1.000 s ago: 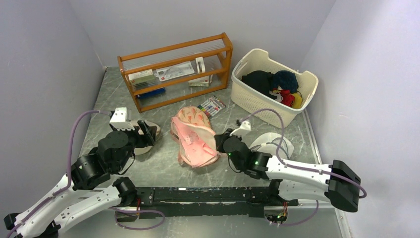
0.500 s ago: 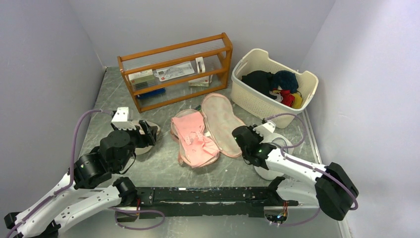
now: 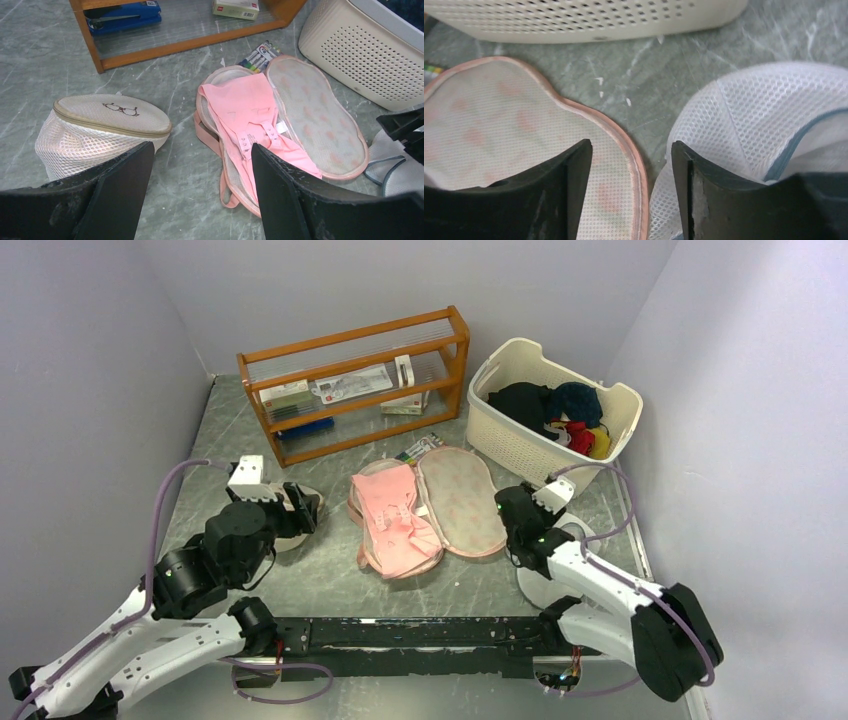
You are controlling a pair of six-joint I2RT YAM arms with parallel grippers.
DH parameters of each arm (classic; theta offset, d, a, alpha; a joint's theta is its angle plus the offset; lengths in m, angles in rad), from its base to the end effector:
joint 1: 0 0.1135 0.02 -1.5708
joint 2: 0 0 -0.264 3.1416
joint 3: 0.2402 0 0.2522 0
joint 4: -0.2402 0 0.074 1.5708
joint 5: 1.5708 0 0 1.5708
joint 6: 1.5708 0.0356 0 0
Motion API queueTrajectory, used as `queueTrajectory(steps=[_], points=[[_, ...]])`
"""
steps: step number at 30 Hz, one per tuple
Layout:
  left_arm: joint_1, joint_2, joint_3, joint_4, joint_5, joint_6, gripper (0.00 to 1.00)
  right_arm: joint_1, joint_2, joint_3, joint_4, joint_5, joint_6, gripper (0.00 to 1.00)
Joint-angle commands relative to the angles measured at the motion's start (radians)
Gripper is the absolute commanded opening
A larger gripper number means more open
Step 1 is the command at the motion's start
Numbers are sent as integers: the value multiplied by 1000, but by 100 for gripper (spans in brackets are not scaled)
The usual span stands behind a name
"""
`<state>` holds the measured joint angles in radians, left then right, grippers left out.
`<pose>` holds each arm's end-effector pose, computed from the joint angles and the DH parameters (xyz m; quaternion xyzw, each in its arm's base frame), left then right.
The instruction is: Unzip the laundry bag and remove the bra
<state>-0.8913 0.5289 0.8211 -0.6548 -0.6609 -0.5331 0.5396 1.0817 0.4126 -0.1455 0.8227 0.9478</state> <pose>0.0829 -0.0678 0.3385 -0.0427 0.7989 -0.1490 0.5812 0.1787 0.0766 0.1702 0.3172 0.8042 -0.0444 0.5006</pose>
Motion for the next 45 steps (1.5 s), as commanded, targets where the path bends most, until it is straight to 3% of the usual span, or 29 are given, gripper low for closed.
queueTrajectory(steps=[1,4,7,11,14,20,32,38,45], points=[[7,14,-9,27,13,15,82,-4,-87,0,82,-85,-265,64],[6,13,-9,28,13,15,82,-4,-116,39,103,-335,-443,74],[7,8,-11,33,16,18,82,-3,-112,72,124,-633,-515,83],[7,15,-11,32,19,19,82,-3,-66,40,259,-1041,-430,89],[7,15,-11,30,20,16,82,-3,0,3,353,-1222,-306,89],[7,10,-13,38,29,21,82,-3,64,-81,459,-1280,-152,83],[7,10,-14,36,29,19,82,-7,177,-155,677,-1302,-5,65],[7,19,-12,36,31,20,82,-7,242,-185,798,-1339,52,48],[9,18,-14,38,35,21,82,-7,320,-211,930,-1366,109,40]])
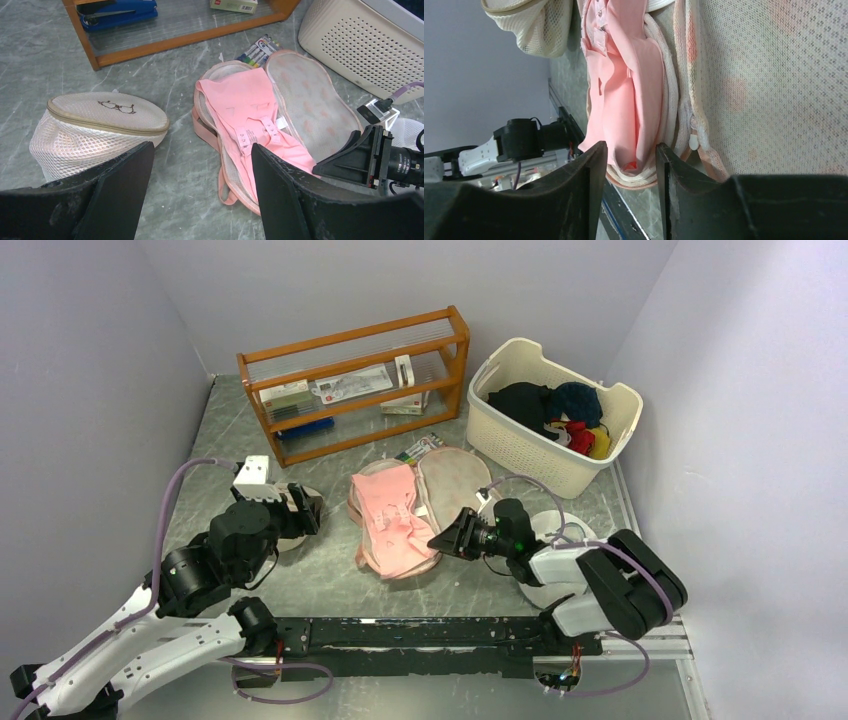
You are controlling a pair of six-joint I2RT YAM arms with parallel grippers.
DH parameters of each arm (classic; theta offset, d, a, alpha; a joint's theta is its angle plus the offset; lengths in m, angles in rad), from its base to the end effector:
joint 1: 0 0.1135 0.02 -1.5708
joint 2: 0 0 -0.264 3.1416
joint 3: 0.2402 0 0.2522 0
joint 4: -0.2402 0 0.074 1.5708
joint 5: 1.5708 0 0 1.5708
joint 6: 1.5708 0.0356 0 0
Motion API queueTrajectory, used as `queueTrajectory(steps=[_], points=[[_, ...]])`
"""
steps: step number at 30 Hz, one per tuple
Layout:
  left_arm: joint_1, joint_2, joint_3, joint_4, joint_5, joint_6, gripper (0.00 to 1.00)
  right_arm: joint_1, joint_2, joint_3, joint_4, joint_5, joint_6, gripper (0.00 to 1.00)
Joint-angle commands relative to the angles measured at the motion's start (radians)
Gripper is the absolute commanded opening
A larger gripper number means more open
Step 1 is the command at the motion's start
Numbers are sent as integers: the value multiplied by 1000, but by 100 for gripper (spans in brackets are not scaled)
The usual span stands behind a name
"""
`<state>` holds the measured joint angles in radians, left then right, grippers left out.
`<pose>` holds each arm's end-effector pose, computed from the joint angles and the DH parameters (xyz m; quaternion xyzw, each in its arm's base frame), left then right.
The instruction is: Unzip the laundry bag and remove the bra
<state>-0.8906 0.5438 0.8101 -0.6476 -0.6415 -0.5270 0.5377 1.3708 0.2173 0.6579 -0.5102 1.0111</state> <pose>0.0856 -0.0719 0.3343 -0.0316 0.8050 -0.1479 0.5736 0.1750 0.1246 0.1227 0.0693 0.8383 0.5014 0.2026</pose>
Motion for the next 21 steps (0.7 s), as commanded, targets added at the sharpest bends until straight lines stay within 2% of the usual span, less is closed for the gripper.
queueTrajectory(steps=[1,5,12,14,17,21], points=[[8,4,-3,31,15,16,82,-6,42,-18,141,-37,52,38],[7,4,-3,31,15,15,82,-5,85,-24,202,-46,78,34],[7,3,-3,31,16,16,82,-4,160,-28,266,-46,101,33],[6,5,-2,31,16,16,82,-4,176,-31,295,-50,115,27],[7,7,-3,30,14,15,82,-4,175,-29,314,-68,127,10],[6,9,-3,31,15,16,82,-4,103,-18,263,-79,141,3]])
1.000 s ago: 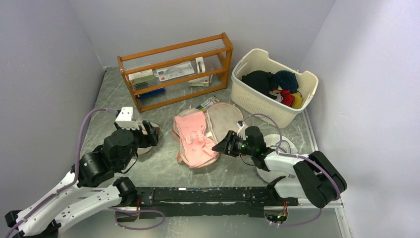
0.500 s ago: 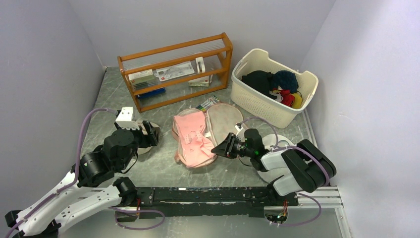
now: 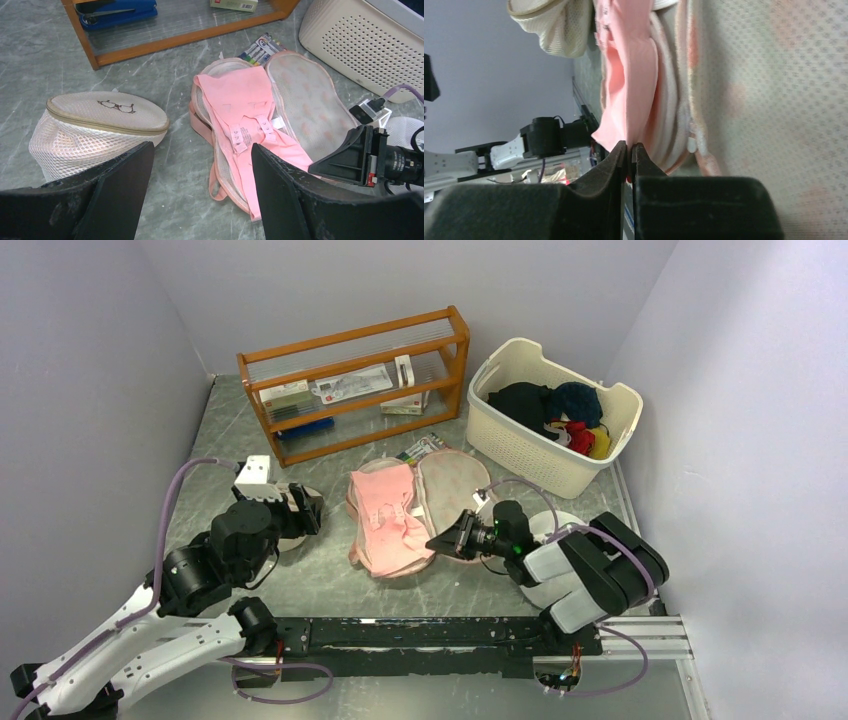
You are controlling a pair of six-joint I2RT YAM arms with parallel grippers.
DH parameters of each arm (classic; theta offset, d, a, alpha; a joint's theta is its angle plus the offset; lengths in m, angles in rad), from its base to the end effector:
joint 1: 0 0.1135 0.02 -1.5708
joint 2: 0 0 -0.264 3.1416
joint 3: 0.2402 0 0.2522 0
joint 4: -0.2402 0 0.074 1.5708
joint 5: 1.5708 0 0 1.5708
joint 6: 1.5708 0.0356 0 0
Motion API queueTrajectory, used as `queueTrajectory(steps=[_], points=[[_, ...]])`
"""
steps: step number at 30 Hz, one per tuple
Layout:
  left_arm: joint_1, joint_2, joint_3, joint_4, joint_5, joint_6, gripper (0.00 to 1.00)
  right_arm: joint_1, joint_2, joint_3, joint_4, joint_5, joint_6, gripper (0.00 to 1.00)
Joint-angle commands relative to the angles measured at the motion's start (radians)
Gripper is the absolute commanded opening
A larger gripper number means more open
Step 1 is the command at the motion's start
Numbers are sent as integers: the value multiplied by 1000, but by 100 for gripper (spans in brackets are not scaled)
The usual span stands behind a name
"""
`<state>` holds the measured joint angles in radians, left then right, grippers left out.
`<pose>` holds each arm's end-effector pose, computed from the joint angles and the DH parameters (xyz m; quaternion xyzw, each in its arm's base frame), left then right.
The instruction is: Unzip the laundry bag and remove the bra
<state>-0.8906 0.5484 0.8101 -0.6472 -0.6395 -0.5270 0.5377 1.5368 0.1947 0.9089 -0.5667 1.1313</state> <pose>0.0862 -0.0728 0.3339 -0.0303 0.8062 -0.1472 0.5722 0.1787 0.1288 0.1087 0.0926 0.8176 0.5414 0.1728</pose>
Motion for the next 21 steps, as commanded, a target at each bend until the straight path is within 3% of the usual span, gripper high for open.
queueTrajectory(steps=[1,10,21], points=[[7,4,-3,31,14,17,82,-5,-97,14,-23,-21,18,3],[8,10,-3,34,16,20,82,-5,-487,239,-616,91,-188,0],[9,7,-3,35,21,20,82,-5,-698,717,-1008,374,-430,0]])
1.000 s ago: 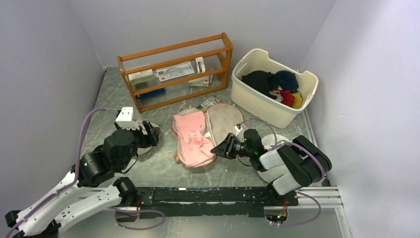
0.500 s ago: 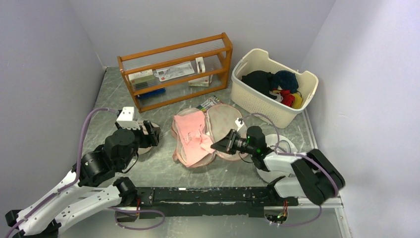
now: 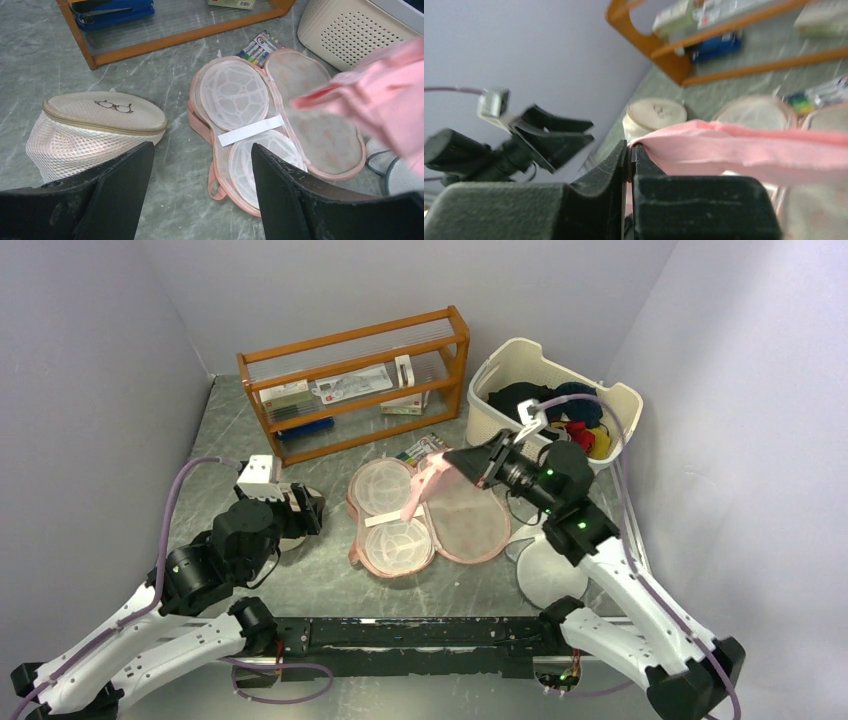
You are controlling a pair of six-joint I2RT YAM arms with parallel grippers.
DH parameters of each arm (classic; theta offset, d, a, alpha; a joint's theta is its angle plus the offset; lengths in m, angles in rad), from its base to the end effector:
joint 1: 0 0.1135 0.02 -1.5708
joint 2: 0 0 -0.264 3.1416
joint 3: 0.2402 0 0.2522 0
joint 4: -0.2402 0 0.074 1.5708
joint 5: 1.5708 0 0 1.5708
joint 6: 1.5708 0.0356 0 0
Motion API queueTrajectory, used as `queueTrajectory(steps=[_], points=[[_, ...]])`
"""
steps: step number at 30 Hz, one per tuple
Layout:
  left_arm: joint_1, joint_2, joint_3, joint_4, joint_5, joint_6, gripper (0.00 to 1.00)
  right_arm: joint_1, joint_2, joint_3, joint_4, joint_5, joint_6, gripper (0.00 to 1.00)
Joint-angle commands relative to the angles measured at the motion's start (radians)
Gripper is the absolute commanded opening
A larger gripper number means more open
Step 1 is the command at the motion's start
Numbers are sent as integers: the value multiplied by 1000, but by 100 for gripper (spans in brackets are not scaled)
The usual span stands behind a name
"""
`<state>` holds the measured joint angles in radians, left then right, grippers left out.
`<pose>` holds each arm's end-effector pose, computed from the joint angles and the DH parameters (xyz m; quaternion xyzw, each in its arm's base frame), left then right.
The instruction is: Unzip the laundry bag and remove the bra
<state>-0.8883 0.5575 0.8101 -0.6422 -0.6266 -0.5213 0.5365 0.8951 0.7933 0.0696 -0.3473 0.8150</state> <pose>0.0877 -0.0748 0.3334 -0.0246 0.8082 -0.1482 0.5694 0.1761 0.1188 0.3508 -0.0208 0.7174 0.5254 0.4570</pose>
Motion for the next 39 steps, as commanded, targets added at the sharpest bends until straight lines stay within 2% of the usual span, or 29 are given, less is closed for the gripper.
queueTrajectory(steps=[1,9,14,20,24,29,33,39], points=[[6,-6,-3,30,7,15,82,-4,-71,145,-180,195,-123,0],[7,-9,-3,32,11,18,82,-4,-135,219,-150,582,-211,0],[6,-14,-4,33,13,16,82,-4,0,373,-164,768,-351,0],[6,-15,-5,33,11,17,82,-12,179,528,-94,839,-492,0],[6,-13,-3,31,8,16,82,-38,313,657,-67,754,-514,0],[6,-20,-4,29,2,13,82,-153,479,806,-70,609,-460,0],[7,-27,-3,26,-3,10,82,-291,628,944,-201,402,-332,0],[7,-27,-5,31,2,13,83,-513,705,887,-257,52,-203,0]])
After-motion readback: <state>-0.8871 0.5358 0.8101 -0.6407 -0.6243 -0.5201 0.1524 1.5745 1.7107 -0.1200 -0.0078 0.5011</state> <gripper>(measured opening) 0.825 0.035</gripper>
